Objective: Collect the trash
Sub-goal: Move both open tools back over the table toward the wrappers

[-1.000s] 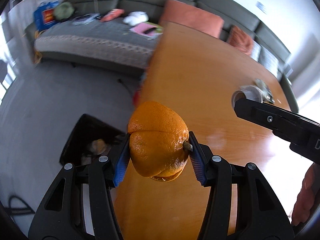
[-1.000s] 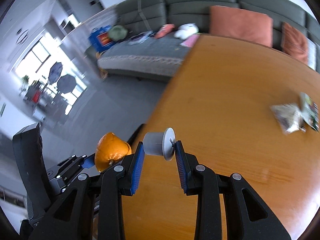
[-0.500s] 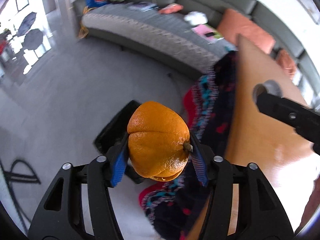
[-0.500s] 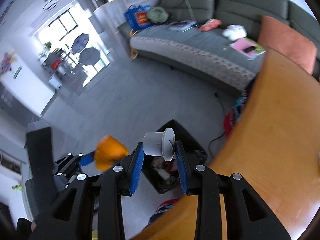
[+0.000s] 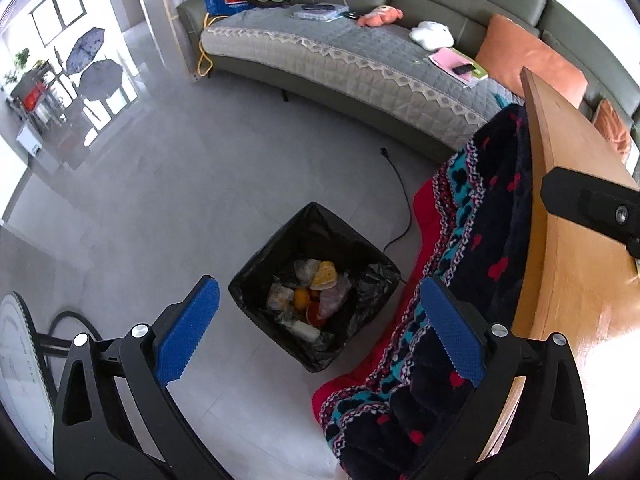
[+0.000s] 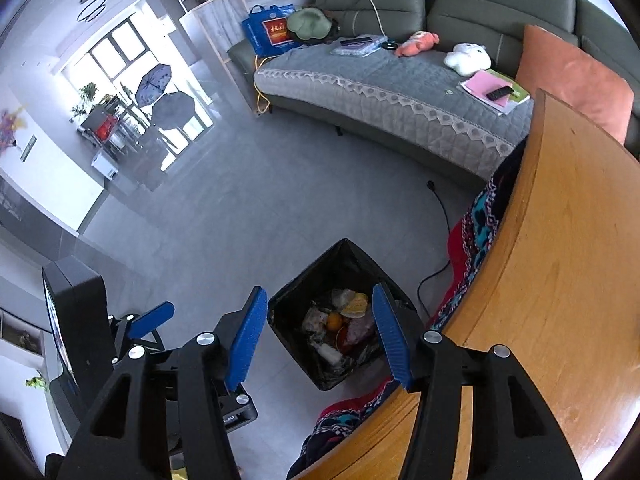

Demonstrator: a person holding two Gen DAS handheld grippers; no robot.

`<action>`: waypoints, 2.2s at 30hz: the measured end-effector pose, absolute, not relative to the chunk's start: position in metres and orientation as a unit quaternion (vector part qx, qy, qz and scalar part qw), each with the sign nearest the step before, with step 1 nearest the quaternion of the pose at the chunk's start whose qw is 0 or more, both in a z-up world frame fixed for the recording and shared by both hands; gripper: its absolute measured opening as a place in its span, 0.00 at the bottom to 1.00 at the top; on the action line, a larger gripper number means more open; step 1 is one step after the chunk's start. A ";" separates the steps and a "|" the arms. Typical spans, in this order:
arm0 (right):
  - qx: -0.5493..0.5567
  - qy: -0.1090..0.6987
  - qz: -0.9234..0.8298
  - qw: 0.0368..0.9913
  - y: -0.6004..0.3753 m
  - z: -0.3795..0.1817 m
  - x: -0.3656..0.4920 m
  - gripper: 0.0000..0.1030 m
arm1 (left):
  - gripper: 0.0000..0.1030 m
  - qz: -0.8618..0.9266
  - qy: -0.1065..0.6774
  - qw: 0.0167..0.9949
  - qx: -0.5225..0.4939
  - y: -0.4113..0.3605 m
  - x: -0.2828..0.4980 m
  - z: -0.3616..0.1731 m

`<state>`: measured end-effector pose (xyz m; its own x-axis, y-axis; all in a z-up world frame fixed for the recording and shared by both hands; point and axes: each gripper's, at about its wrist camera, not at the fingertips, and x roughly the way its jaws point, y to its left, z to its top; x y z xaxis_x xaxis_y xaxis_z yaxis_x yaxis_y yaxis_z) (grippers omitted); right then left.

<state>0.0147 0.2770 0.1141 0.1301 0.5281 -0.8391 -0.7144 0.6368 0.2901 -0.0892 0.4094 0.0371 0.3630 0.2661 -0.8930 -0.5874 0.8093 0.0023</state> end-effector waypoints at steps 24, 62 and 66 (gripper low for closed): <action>-0.051 0.487 0.356 0.796 0.173 0.150 0.027 0.59 | 0.94 0.185 0.478 0.856 -0.074 0.316 -0.058 0.079; 0.086 0.493 0.115 0.858 -0.115 0.129 0.147 0.72 | 0.94 -0.037 0.489 0.871 0.045 0.092 0.070 0.079; 0.095 0.500 0.103 0.855 -0.125 0.119 0.163 0.72 | 0.94 -0.053 0.496 0.865 0.059 0.081 0.086 0.074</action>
